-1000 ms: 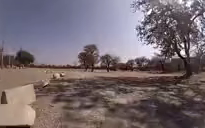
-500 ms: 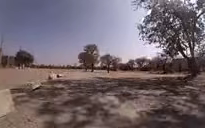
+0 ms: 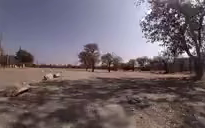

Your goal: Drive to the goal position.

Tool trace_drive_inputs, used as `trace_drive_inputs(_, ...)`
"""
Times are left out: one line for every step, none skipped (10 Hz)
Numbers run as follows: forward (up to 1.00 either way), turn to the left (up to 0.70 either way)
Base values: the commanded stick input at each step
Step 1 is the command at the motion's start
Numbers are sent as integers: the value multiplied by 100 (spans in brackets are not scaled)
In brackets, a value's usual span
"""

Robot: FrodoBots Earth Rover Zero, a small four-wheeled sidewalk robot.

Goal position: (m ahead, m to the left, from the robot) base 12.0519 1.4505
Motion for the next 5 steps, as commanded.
trace_drive_inputs(100,2)
trace_drive_inputs(100,2)
trace_drive_inputs(100,2)
trace_drive_inputs(100,2)
trace_drive_inputs(100,2)
